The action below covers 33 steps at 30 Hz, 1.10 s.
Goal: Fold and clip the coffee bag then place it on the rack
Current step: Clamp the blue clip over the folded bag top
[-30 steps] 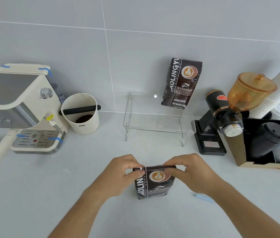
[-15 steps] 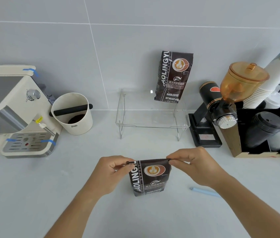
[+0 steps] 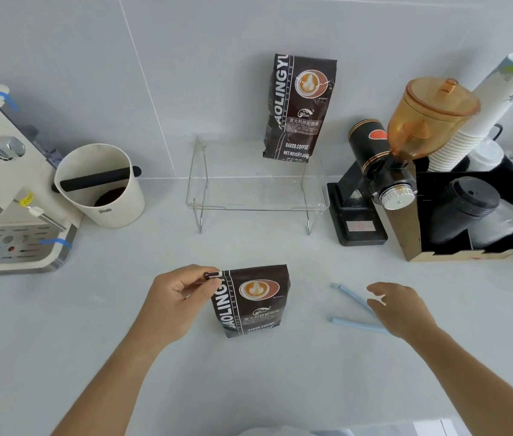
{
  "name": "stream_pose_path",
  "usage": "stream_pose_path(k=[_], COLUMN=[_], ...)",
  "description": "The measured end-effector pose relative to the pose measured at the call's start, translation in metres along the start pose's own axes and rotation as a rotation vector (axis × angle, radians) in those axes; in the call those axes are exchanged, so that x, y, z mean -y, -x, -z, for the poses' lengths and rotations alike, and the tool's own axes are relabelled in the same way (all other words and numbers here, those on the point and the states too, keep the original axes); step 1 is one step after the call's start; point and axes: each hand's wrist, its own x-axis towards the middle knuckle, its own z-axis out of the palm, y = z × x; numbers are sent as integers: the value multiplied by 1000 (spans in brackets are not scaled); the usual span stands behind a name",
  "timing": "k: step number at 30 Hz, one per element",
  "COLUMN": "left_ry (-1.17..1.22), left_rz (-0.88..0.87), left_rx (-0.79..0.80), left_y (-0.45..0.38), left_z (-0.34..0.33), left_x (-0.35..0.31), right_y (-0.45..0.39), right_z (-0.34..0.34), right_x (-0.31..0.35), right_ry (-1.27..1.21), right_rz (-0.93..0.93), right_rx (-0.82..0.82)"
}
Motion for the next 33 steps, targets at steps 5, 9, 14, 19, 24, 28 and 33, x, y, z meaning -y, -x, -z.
stream_pose_path(k=[5,9,14,19,24,28,33], left_ry=[22,31,34,32,14,10,3], left_rz=[-11,-13,8,5,12,24,22], left_rx=[-7,-15,-18,-14,-9,-24,-18], left_y=[2,2,2,1,-2,-6,-9], left_z=[-2,-2,-1,-1,0,0,1], left_x=[-3,-4,-1,1,4,4,5], right_y=[-9,-11,-12,-7,2,15,30], right_z=[-12,-16,-17,-12,4,25,57], right_x=[-13,-12,-10,-4,18,39,69], right_ry=[231,362,415,359,202,53,-79], right_rz=[-46,-44,0,36,155,250,432], right_rx=[91,106,92,68,-1,-81,-162])
